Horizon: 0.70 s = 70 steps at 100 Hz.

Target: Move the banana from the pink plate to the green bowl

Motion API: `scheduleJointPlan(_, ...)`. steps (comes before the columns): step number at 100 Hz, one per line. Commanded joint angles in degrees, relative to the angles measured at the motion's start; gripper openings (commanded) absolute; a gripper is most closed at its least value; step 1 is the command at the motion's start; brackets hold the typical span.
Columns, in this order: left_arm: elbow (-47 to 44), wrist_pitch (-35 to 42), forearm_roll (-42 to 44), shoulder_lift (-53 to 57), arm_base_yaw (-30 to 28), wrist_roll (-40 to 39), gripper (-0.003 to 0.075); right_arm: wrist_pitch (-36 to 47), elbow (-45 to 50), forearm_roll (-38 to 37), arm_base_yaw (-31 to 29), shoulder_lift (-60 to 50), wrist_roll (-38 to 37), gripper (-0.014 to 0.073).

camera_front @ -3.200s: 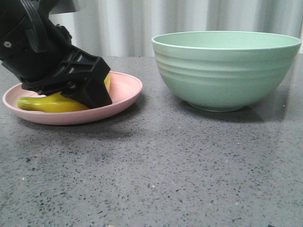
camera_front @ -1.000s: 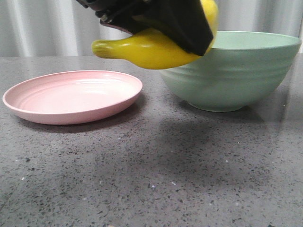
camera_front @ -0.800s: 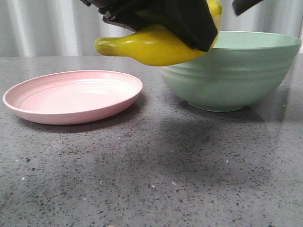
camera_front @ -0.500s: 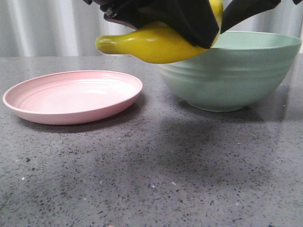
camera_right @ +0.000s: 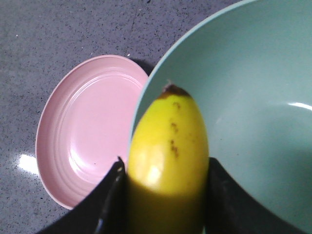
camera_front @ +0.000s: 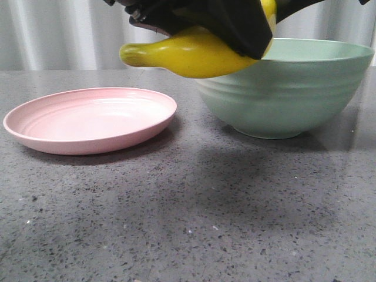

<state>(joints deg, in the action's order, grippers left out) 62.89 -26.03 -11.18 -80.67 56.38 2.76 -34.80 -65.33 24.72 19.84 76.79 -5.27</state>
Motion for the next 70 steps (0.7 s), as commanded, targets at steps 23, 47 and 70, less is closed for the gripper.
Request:
scheduleJointPlan(23,2.1,5.6,0.0,2.3,0.3,0.1,0.0393,3.1,-2.1,0.1,0.0,-1.5,0.8,0.0113)
scheduleJointPlan(47,2.1,6.3,3.7,7.3,0.3,0.1,0.0393,3.1,-2.1,0.1,0.0,-1.5,0.8,0.0113)
scheduleJointPlan(70,2.1,6.6,3.7,11.6,0.2,0.1,0.0388,3.1,-4.9,-0.2,0.0,-2.0,0.8,0.0113)
